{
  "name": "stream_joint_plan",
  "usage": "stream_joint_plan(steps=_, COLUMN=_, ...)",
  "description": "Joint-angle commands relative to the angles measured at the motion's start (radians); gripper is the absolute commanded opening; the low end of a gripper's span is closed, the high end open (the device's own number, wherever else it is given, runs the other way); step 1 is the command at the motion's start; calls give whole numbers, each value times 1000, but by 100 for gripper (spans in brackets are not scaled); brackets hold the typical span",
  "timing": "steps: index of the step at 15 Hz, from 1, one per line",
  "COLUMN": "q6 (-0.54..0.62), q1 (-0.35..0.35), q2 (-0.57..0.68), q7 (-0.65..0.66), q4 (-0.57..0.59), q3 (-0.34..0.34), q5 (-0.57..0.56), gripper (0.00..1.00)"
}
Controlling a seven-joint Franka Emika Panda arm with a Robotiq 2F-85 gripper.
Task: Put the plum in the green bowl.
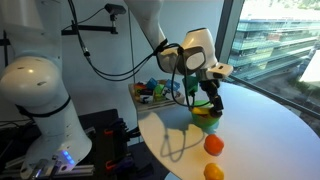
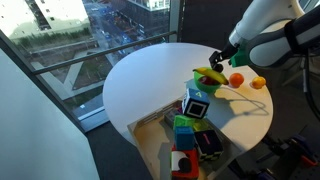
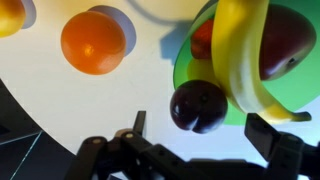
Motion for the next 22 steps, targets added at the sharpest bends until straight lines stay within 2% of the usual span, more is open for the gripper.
stream_joint_plan(steps=1, q6=-42, q1=-33, q2=-76, q7=-34, q4=-36, q3=46, q5=40, gripper=100)
stream_joint_plan(steps=9, q6=-309, q1=-123, q2=-190, q7=-78, q4=-49, q3=142, q5=84, gripper=100)
stream_joint_plan(steps=18, q6=-671, q1=-205, q2=-309, q7=-203, q4=-36, q3=216, q5=108, gripper=100)
stream_joint_plan(steps=22, q6=-779, q1=-218, q2=-369, q7=-325, q4=-56, q3=230, q5=100, gripper=100)
